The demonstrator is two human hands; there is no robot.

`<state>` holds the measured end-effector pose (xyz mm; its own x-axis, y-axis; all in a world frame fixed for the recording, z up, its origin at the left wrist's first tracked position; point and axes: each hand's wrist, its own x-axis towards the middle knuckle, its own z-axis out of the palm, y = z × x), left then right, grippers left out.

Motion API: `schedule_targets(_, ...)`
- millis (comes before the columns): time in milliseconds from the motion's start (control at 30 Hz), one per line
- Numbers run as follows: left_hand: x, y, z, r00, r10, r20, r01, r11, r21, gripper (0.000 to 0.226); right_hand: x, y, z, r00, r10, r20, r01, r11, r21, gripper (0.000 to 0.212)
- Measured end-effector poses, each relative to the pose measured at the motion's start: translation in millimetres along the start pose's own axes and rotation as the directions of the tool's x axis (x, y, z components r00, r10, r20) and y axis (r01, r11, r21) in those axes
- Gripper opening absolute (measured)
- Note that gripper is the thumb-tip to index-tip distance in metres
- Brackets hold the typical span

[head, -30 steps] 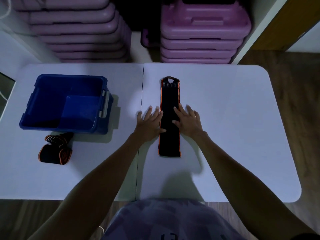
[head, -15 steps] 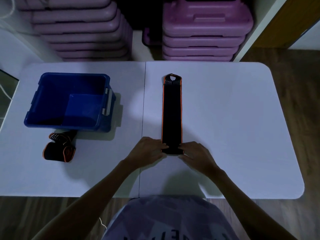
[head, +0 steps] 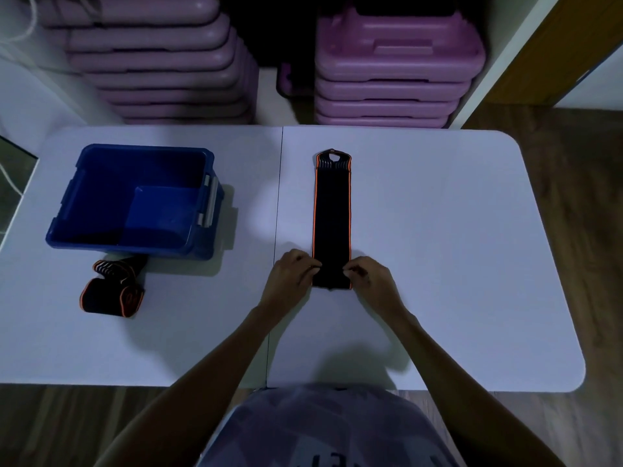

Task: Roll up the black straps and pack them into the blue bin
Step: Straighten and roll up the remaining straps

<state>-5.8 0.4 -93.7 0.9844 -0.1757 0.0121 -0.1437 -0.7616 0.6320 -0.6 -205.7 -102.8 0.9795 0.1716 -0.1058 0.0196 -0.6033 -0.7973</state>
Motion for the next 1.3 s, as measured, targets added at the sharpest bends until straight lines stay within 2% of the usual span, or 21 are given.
schedule_targets(133, 1, -6, -4, 0.978, 0.208, 0.019, -0.208, 0.960, 0.188, 0.020, 0, 3, 0, 0.989, -0.143, -0.023, 0.136, 0.972, -0.194, 0.019)
schedule_targets(200, -2, -13, -7, 0.951, 0.274, 0.142, -0.304, 0.913, 0.272, 0.034, -5, 10, -4, 0.963, -0.267, 0.022, 0.258, 0.903, -0.344, 0.025)
schedule_targets(267, -6, -19, -11, 0.936, 0.277, 0.218, -0.333, 0.898, 0.286, 0.053, -10, 22, -8, 0.925, -0.364, 0.105, 0.369, 0.806, -0.463, 0.038)
schedule_targets(300, -6, -21, -11, 0.928, 0.292, 0.230, -0.352, 0.890, 0.291, 0.053, -11, 29, -8, 0.909, -0.388, 0.152, 0.409, 0.762, -0.502, 0.045)
schedule_targets(367, -5, -24, -8, 0.925, 0.316, 0.210, -0.366, 0.889, 0.275, 0.040, -10, 34, -7, 0.896, -0.404, 0.185, 0.437, 0.728, -0.529, 0.047)
schedule_targets(433, -1, -20, -10, 0.938, 0.299, 0.175, -0.333, 0.919, 0.210, 0.036, -7, 29, -7, 0.916, -0.372, 0.151, 0.396, 0.780, -0.484, 0.041)
schedule_targets(533, 2, -14, -10, 0.961, 0.243, 0.134, -0.262, 0.952, 0.156, 0.037, -1, 16, -14, 0.969, -0.211, 0.125, 0.240, 0.920, -0.309, 0.035)
schedule_targets(567, 4, -11, -11, 0.976, 0.185, 0.117, -0.200, 0.972, 0.126, 0.036, 2, 14, -16, 0.978, -0.161, 0.130, 0.190, 0.948, -0.257, 0.033)
schedule_targets(667, 13, 3, -14, 0.980, -0.144, 0.138, 0.159, 0.982, -0.106, 0.035, 14, 4, -21, 0.985, 0.029, 0.167, -0.020, 0.998, -0.054, 0.028)
schedule_targets(733, 18, 8, -14, 0.969, -0.192, 0.154, 0.216, 0.964, -0.156, 0.034, 23, -3, -20, 0.978, 0.126, 0.167, -0.140, 0.987, 0.075, 0.021)
schedule_targets(833, 22, 7, -9, 0.987, -0.138, 0.080, 0.146, 0.984, -0.106, 0.034, 33, -4, -14, 0.976, 0.172, 0.135, -0.184, 0.979, 0.088, 0.022)
schedule_targets(900, 25, 2, -5, 0.996, -0.084, 0.027, 0.085, 0.996, -0.035, 0.041, 39, -4, -14, 0.977, 0.170, 0.133, -0.179, 0.982, 0.060, 0.026)
schedule_targets(1033, 28, -5, -4, 0.994, 0.012, 0.111, -0.021, 0.996, 0.084, 0.062, 54, -3, -14, 0.960, 0.204, 0.194, -0.198, 0.979, -0.050, 0.040)
schedule_targets(1067, 28, -5, -4, 0.994, 0.020, 0.111, -0.032, 0.994, 0.107, 0.062, 56, -5, -14, 0.957, 0.221, 0.187, -0.216, 0.975, -0.047, 0.039)
schedule_targets(1133, 31, -8, -6, 0.993, 0.023, 0.111, -0.040, 0.988, 0.149, 0.060, 56, -6, -10, 0.963, 0.246, 0.107, -0.251, 0.968, 0.029, 0.021)
schedule_targets(1167, 33, -9, -7, 0.992, 0.018, 0.126, -0.037, 0.987, 0.158, 0.061, 54, -5, -9, 0.972, 0.225, 0.070, -0.230, 0.971, 0.068, 0.009)
schedule_targets(1233, 38, -10, -10, 0.985, 0.000, 0.171, -0.024, 0.990, 0.138, 0.065, 46, -4, -9, 0.989, 0.141, 0.049, -0.145, 0.987, 0.074, 0.018)
schedule_targets(1300, 43, -12, -11, 0.981, -0.006, 0.193, -0.010, 0.996, 0.084, 0.070, 39, -3, -13, 0.993, 0.070, 0.098, -0.070, 0.998, -0.002, 0.028)
